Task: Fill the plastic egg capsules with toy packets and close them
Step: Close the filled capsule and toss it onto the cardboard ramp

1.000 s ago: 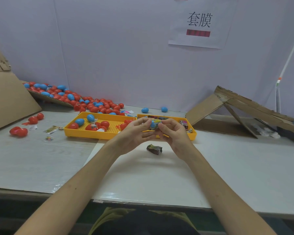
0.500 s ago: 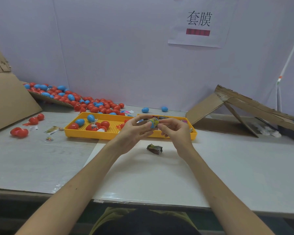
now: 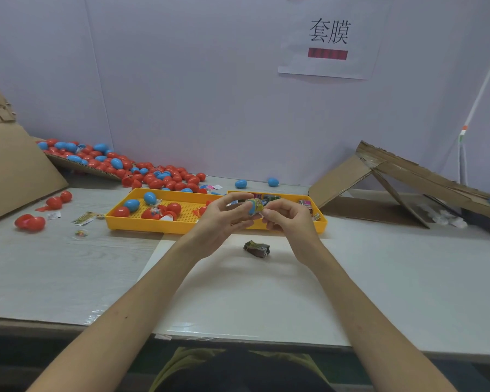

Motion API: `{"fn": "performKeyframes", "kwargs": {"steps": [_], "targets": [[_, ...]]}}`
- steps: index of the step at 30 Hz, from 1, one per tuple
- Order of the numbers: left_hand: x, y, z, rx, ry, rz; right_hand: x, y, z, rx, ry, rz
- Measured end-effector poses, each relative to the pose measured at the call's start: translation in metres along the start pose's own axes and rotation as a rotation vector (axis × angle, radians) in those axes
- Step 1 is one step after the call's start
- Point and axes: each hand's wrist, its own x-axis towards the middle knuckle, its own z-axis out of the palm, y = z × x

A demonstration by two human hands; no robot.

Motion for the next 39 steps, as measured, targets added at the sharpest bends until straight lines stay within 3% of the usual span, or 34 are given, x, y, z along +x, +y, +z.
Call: {"fn": "performKeyframes", "kwargs": {"steps": [33, 39], "targets": [[-0.0017, -0.0001, 0.0007, -0.096, -0.085, -0.104, 0.0003, 0.0029, 0.0014, -0.010, -0.036, 0.016], [-0.0021, 0.0021, 0.0013, -0.129, -0.116, -0.122, 0.0014, 0.0028, -0.0008, 0.107, -0.095, 0.054]]}}
